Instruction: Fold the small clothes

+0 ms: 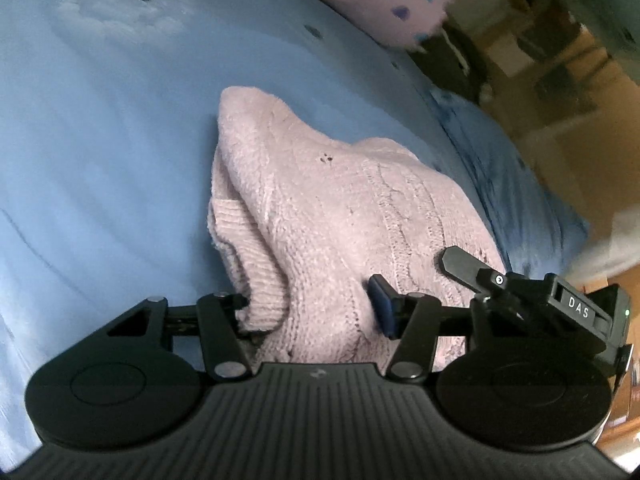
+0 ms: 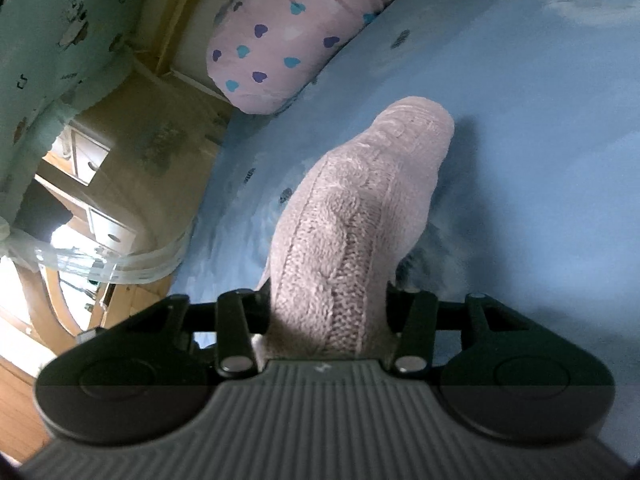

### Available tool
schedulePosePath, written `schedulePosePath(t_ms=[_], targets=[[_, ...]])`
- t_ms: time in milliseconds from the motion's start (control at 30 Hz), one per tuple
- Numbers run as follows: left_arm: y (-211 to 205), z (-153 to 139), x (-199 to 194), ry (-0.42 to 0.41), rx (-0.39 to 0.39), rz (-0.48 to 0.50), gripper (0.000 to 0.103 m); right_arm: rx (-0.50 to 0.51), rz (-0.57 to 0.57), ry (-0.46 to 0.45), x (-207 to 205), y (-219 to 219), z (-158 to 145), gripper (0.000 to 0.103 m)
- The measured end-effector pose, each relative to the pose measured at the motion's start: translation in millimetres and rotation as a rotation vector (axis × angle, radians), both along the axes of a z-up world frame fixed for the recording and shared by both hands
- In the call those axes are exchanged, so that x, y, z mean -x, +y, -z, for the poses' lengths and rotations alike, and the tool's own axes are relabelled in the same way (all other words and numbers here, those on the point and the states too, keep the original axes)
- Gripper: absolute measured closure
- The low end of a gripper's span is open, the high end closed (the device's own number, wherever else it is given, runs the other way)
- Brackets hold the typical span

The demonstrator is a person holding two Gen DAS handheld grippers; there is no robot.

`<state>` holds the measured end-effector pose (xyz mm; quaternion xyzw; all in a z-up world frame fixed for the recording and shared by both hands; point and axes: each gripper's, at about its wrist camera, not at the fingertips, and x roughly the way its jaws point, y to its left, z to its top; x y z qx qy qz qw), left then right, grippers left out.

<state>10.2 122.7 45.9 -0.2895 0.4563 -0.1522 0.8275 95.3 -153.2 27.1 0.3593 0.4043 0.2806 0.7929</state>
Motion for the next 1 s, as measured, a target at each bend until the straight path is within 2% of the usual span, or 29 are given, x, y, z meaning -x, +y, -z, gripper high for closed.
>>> schedulePosePath(t_ms=[133,200,267,300,367,400,467,533,600,800,833,933,1000], targets=[[-33.5,-2.9,28.8,0.013,-0.005,0.059,0.042,0.011,0.015,0.020,33.7,-31.7,-8.0,0.054],[-51.6,-1.0,42.8,0.016,-0.034,0.084,0.042,0.026,0.024,0.028,50.2,-48.1,-11.0,0.053],[-69.3,-0.6,55.1,0.001,-0.122,0.103,0.039,0.059,0.035,0.032,64.5,-61.3,-12.4,0.053],[-79.3,-0.9,61.4,-0.011,-0.193,0.105,0.037,0.086,0.042,0.030,72.1,-67.2,-11.9,0.053],[-94.6,-1.6,69.1,-0.041,-0.323,0.093,0.022,0.150,0.052,0.026,83.5,-73.4,-6.8,0.050],[-101.9,-2.3,73.8,-0.061,-0.386,0.080,0.019,0.185,0.057,0.034,88.1,-74.4,-0.3,0.048],[-110.9,-4.5,81.9,-0.089,-0.441,0.074,0.016,0.236,0.072,0.045,94.0,-73.2,13.8,0.042],[-117.6,-9.5,88.9,-0.101,-0.479,0.072,0.016,0.285,0.097,0.015,101.4,-71.6,21.8,0.038],[-118.4,-17.7,95.4,-0.116,-0.523,0.059,0.015,0.293,0.117,-0.014,109.9,-73.0,20.7,0.036],[-115.3,-33.8,120.7,-0.137,-0.578,0.037,0.009,0.416,0.137,-0.149,140.5,-69.4,-5.1,0.027],[-116.2,-34.1,126.8,-0.138,-0.583,0.038,0.008,0.432,0.137,-0.175,146.7,-69.4,-9.6,0.027],[-117.3,-30.8,144.1,-0.131,-0.580,0.038,0.006,0.479,0.136,-0.235,167.3,-68.1,-18.6,0.020],[-121.0,-26.8,152.7,-0.122,-0.582,0.031,0.006,0.507,0.138,-0.260,179.7,-67.2,-20.3,0.020]])
